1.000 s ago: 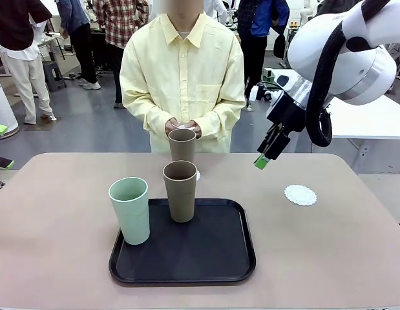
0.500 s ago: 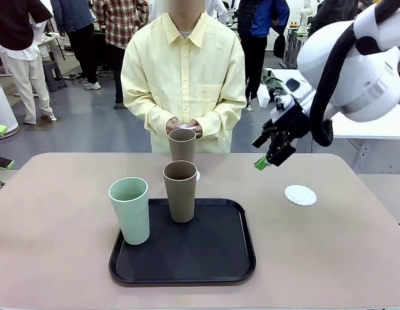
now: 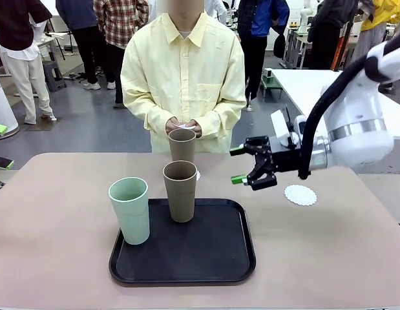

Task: Place coasters on the table and set cups on them.
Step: Take one Reusable plastic cup from the Flat Tray and place it on a coaster set by the human.

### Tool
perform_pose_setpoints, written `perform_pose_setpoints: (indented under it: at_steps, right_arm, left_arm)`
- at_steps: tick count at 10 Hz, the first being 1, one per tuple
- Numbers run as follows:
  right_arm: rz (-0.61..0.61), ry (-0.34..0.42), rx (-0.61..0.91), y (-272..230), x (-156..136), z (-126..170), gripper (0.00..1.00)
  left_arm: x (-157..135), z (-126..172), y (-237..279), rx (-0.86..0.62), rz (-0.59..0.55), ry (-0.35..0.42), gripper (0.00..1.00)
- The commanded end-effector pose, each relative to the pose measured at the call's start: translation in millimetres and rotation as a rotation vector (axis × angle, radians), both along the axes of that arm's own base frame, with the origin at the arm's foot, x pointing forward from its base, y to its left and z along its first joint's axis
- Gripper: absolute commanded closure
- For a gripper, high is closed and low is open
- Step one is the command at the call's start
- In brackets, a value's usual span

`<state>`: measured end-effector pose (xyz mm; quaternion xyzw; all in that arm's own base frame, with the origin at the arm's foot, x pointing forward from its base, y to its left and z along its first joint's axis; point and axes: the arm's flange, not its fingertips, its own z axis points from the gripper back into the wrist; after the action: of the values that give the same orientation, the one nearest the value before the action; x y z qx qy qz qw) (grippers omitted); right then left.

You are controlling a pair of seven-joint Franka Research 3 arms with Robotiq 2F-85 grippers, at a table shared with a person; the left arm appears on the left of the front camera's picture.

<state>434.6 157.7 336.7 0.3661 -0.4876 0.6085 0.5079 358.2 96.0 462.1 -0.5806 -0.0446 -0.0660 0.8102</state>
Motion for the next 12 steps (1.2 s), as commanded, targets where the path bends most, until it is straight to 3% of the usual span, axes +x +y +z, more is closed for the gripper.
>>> perform_pose_setpoints:
  at_steps: [1, 7, 8, 9, 12]
  right_arm:
    - [0.041, 0.105, 0.015, 6, 21, -29, 0.00]
    - [0.092, 0.240, -0.042, 39, 39, -52, 0.00]
    - [0.062, 0.426, -0.205, 41, 38, -46, 0.00]
    - [0.082, 0.209, 0.001, 36, 33, -51, 0.00]
    - [0.082, 0.209, 0.001, 36, 33, -51, 0.00]
  left_arm:
    - [0, 1, 1, -0.010, -0.002, -0.014, 0.00]
    - [0, 1, 1, -0.010, -0.002, -0.014, 0.00]
    - [0, 1, 1, -0.010, -0.002, -0.014, 0.00]
    - [0, 1, 1, -0.010, -0.002, -0.014, 0.00]
    - [0, 1, 1, -0.010, -0.002, -0.014, 0.00]
